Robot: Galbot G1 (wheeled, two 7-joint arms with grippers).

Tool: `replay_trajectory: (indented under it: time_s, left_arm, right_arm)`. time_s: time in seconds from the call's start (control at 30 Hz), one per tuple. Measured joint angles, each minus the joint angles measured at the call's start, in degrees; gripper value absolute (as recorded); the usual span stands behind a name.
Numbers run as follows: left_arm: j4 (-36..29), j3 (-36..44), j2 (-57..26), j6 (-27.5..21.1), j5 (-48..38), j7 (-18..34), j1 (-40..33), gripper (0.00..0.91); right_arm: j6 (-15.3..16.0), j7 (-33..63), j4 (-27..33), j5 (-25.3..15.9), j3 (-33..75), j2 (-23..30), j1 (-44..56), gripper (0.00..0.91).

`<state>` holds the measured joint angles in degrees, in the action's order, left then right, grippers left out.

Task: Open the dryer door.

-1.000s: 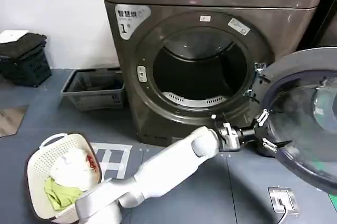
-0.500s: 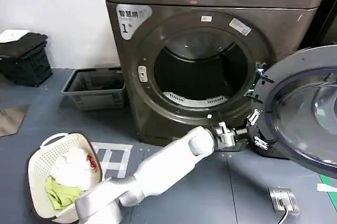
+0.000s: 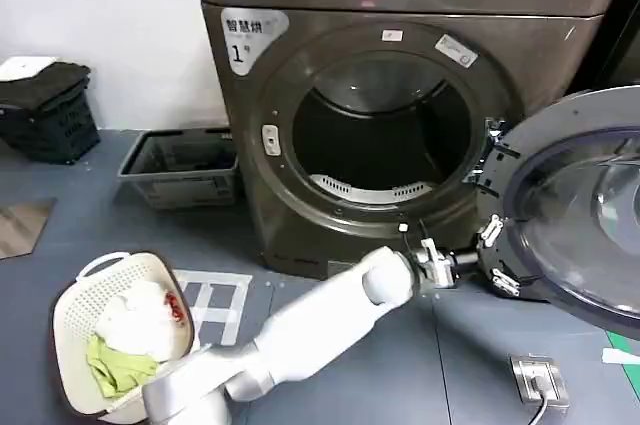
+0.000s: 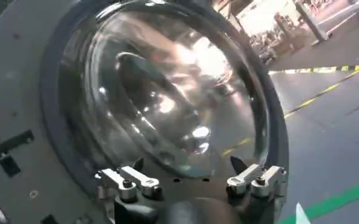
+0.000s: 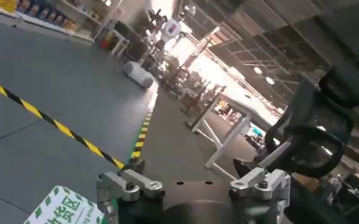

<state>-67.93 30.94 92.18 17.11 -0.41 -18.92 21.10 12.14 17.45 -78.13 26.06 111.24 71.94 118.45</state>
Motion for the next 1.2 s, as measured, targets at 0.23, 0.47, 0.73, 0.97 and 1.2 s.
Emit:
replay_trajectory:
  time_s: [0.23,0.47,0.73,0.97,1.2]
  left_arm:
    - [-7.49,1.03,0.01,-2.69,-2.00,0.01,1.74,0.907]
    - [-17.50,-0.06,-4.57,-7.66,-4.71,1.08,4.80,0.907]
    - [-31.25,-3.93,-16.34,-11.98,-6.06,3.06,10.90,0.907]
    - [-41.71,-9.94,-26.39,-13.72,-6.62,5.05,17.32,0.907]
    - [-51.72,-20.22,-36.41,-19.95,-13.76,8.79,28.02,0.907]
  right_arm:
    - [-0.66,-0.44,0.42,0.10,0.22,-0.29,0.23,0.907]
    - [-0.83,-1.61,0.30,0.36,0.38,-0.20,0.24,0.907]
    - [-1.08,-2.91,-0.12,0.64,0.25,-0.36,0.00,0.907]
    - [-0.99,-3.22,-1.54,2.22,-0.22,-0.18,-0.24,0.907]
    - [-1.87,-4.19,-1.89,2.74,-0.53,-0.41,-0.34,0.907]
